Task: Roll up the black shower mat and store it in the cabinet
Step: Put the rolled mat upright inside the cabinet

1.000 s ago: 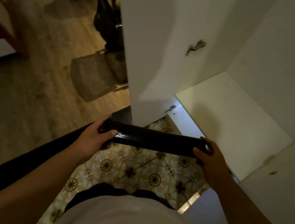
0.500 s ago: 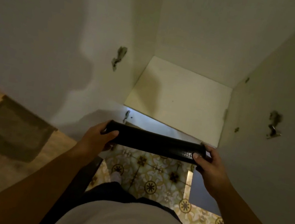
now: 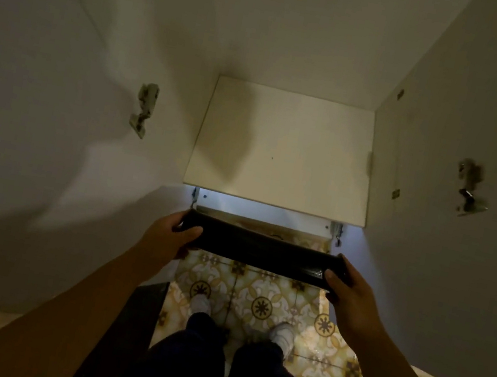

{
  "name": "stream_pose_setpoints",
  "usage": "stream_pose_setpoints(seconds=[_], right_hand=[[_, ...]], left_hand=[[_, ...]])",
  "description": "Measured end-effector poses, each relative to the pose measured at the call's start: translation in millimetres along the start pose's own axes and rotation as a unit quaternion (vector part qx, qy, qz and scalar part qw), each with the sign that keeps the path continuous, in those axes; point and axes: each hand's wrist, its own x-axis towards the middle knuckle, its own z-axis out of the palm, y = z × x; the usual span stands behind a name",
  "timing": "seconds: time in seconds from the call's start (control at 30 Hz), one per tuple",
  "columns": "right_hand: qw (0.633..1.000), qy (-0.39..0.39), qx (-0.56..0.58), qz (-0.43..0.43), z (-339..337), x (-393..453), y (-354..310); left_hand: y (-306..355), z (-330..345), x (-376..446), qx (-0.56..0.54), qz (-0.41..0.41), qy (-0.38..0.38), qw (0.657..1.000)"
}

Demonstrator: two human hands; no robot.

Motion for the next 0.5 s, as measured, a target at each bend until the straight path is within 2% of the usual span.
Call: stream_pose_setpoints(seconds=[0.17, 0.33, 0.5], right_hand=[[0.999, 0.023, -0.015, 0.017, -8, 75, 51], [0.999, 0.03, -0.017, 0.03, -6, 195, 144], [0.999, 0.041, -0.013, 0.027, -6, 314, 239]], left_hand=[[-60, 14, 77, -0.034, -0.046, 0.032, 0.998], [-168, 25, 188, -0.046, -0.07, 0.076, 0.994], [-271, 27, 303, -0.047, -0.06, 0.074, 0.994]])
